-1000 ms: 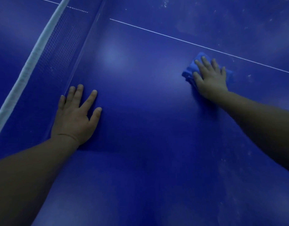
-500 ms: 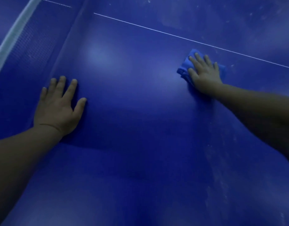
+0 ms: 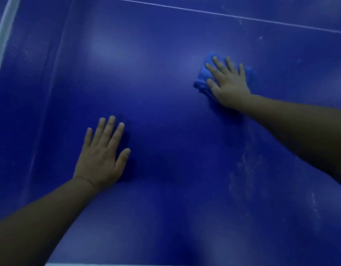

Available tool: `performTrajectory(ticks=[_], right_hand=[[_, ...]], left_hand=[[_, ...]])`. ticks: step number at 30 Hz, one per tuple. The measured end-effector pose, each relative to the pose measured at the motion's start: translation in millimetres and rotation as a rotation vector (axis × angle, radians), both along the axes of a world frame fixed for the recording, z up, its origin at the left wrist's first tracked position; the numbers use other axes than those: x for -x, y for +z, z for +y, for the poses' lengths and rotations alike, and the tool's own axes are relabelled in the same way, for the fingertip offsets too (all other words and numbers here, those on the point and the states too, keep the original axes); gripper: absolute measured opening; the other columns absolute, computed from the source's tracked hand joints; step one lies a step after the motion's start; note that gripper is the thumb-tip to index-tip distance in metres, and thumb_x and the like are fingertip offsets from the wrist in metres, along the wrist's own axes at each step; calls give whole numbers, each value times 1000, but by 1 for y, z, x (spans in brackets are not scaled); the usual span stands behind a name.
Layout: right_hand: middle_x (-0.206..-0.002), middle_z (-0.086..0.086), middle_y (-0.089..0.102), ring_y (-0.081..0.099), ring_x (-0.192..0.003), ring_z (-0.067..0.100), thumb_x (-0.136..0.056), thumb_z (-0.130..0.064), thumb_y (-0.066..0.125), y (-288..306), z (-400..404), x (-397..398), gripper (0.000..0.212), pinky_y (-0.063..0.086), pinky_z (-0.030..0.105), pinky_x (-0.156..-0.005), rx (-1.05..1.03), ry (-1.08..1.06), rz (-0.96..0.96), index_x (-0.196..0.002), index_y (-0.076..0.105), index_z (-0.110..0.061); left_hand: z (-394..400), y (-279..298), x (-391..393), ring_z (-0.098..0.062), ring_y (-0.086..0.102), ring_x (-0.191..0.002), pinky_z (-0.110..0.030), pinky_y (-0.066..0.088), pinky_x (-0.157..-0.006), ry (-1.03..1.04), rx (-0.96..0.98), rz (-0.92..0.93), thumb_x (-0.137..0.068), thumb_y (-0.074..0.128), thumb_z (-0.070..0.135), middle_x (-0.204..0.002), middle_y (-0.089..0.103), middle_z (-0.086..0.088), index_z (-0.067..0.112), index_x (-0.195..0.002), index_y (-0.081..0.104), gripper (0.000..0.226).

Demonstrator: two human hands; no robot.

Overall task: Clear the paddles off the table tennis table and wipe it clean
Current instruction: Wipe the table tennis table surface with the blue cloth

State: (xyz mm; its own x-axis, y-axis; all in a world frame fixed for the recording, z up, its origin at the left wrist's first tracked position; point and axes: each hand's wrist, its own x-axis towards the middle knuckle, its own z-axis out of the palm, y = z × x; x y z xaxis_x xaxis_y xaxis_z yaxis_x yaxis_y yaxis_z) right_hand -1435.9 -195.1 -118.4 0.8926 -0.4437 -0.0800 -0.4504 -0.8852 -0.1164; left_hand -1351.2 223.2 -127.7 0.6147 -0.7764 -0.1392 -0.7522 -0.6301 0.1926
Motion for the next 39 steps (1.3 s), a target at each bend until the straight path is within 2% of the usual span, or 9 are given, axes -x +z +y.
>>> performTrajectory(ticks=[3,7,10,16,20,24,27,35,39], right_hand=[[-165,-4,20,12,-152,33,-97,-52,25,-6,44,39,60,9,66,-116,22,42,-20,-154,31,-33],[-163,1,24,14,-151,38,-102,-48,35,-6,149,188,54,13,67,-115,4,507,48,-152,38,-30],[-162,1,27,18,-150,37,-102,-49,38,-3,124,199,52,13,64,-117,-4,682,55,-151,41,-31],[-165,-6,19,11,-152,31,-97,-55,25,-5,43,91,61,7,63,-118,7,-113,12,-154,30,-34],[-163,-4,24,16,-151,33,-97,-51,32,-8,105,140,58,11,63,-117,36,-135,-31,-152,35,-31],[-163,0,27,19,-150,36,-101,-49,37,-8,218,266,54,18,66,-114,34,109,4,-151,37,-29],[-162,2,28,22,-149,37,-103,-52,31,-4,224,302,53,17,64,-115,14,274,96,-151,34,-31],[-166,-10,7,1,-153,25,-102,-52,29,-5,201,187,56,0,58,-121,-61,-800,-15,-156,20,-38],[-166,-8,9,4,-153,28,-101,-53,26,-10,316,227,57,2,57,-120,-42,-618,53,-155,23,-36]], left_hand=[[2,-9,13,-21,-4,-154,-44,-7,-123,-20,-50,-19,-100,16,59,-167,3,-2,16,-159,13,73],[0,-10,13,-23,-3,-154,-48,-5,-123,-20,-62,-10,-99,20,55,-167,4,-3,16,-159,14,72],[0,-9,12,-22,-4,-154,-50,-4,-123,-22,-63,-8,-99,21,54,-167,3,-2,17,-159,14,71],[-1,-6,11,-20,-10,-154,-47,-10,-122,-24,-85,-1,-97,18,53,-167,-2,0,18,-159,9,72],[-1,-4,12,-18,-15,-153,-45,-14,-122,-28,-83,4,-97,13,56,-166,-7,1,20,-159,3,72],[-2,-4,13,-18,-18,-152,-46,-14,-122,-20,-77,8,-96,9,57,-167,-10,2,22,-160,1,73],[-2,-3,14,-19,-18,-152,-48,-12,-122,-26,-69,12,-95,8,57,-167,-10,1,22,-160,0,73],[0,-2,15,-22,-13,-153,-50,-9,-122,-36,-56,25,-95,9,56,-168,-6,-1,21,-160,3,74],[-2,-3,15,-23,-11,-153,-51,-9,-122,-39,-47,27,-95,10,57,-168,-4,-3,21,-160,5,75]])
